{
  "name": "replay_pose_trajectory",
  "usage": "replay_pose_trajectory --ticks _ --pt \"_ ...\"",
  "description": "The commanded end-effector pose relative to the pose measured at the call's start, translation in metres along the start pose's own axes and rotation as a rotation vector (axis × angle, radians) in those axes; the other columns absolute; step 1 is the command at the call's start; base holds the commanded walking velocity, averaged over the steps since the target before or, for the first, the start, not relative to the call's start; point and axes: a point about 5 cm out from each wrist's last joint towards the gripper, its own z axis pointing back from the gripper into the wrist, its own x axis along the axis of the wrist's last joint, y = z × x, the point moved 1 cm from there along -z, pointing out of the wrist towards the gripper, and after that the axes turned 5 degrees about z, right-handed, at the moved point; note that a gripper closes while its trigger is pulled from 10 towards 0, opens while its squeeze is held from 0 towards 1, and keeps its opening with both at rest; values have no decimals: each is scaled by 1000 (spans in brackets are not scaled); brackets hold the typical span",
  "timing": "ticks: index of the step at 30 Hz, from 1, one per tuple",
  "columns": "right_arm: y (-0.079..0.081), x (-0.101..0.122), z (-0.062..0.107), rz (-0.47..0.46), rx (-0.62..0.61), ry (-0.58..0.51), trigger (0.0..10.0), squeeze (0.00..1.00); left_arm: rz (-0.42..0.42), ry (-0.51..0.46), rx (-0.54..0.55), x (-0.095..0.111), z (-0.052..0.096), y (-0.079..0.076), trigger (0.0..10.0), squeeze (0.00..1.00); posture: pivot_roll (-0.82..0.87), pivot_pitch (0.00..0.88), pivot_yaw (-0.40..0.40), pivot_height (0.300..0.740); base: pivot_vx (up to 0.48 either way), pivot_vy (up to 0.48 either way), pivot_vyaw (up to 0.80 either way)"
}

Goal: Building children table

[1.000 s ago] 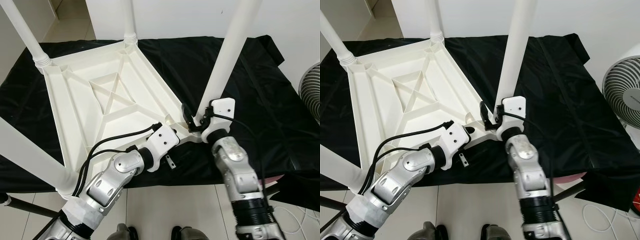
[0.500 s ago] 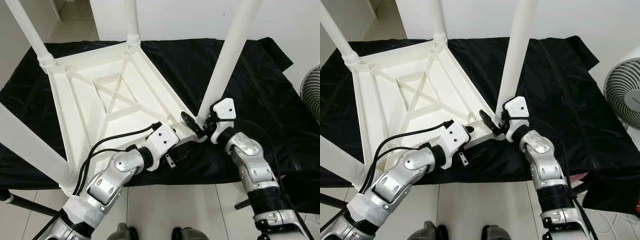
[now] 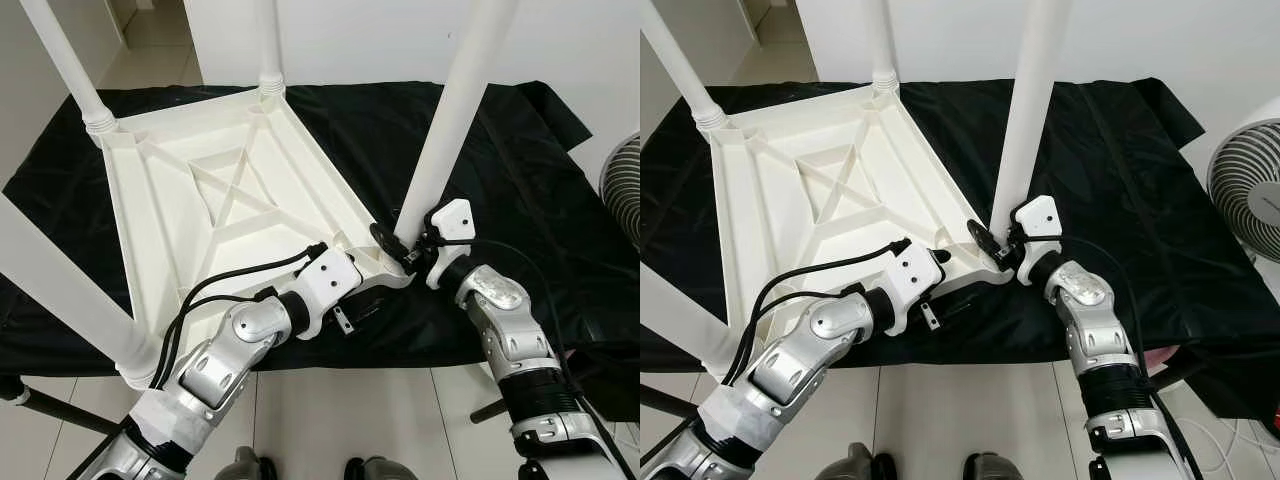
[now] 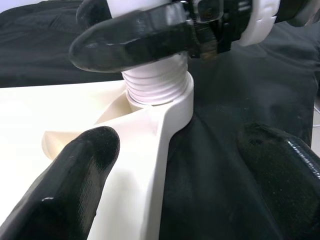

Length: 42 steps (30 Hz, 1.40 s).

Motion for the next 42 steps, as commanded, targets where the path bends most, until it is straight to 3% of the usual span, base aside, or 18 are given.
replay_pose_trajectory --ticks 1,5,10,12,15,17,20,28,29,30,31,35,40,41,42 --pt "-4 -12 5 -3 -95 80 10000 0 -6 4 -50 -1 0 -3 10000 0 -116 78 33 740 0 0 0" --pt "-1 -11 4 -52 -240 112 10000 0 -4 4 -55 -2 0 -4 10000 0 -117 80 33 740 0 0 0" --pt "2 -10 3 -98 -321 121 10000 0 -5 4 -56 -2 0 -4 10000 0 -117 80 33 740 0 0 0" --pt "5 -11 6 -130 -472 173 10000 0 -4 6 -51 -3 1 -4 10000 0 -116 82 27 740 0 0 0" --pt "6 -10 9 -130 -558 192 10000 0 -3 6 -49 -3 1 -3 10000 0 -114 84 21 740 0 0 0" --pt "9 -9 15 -133 -692 223 10000 0 -2 5 -46 -3 1 -3 10000 0 -114 89 16 740 0 0 0" --pt "16 -7 14 -178 -732 222 10000 0 0 4 -40 -3 1 -2 10000 0 -113 93 16 740 0 0 0" --pt "15 6 12 -170 -715 168 10000 0 1 1 -30 -2 1 0 10000 0 -114 95 18 740 0 0 0" --pt "15 6 11 -174 -705 163 10000 90 3 -2 -27 -1 1 1 10000 0 -113 99 26 740 0 0 0" --pt "15 6 11 -174 -705 163 10000 90 3 -2 -27 -1 1 1 10000 0 -113 99 26 740 0 0 0" --pt "12 5 11 -154 -707 172 10000 1000 2 -2 -26 -1 1 2 10000 0 -114 98 32 740 0 0 0" --pt "-3 5 12 -159 -690 152 10000 1000 -5 1 -34 -2 1 2 10000 0 -116 101 39 740 0 0 0" --pt "-9 15 8 -165 -630 70 10000 1000 -6 -2 -36 0 1 2 10000 0 -117 99 42 740 0 0 0" --pt "-8 20 4 -169 -534 38 10000 1000 -7 -4 -39 0 1 2 10000 0 -117 99 42 740 0 0 0" --pt "-8 20 4 -169 -534 38 10000 1000 -7 -4 -39 0 1 2 10000 0 -117 99 42 740 0 0 0"
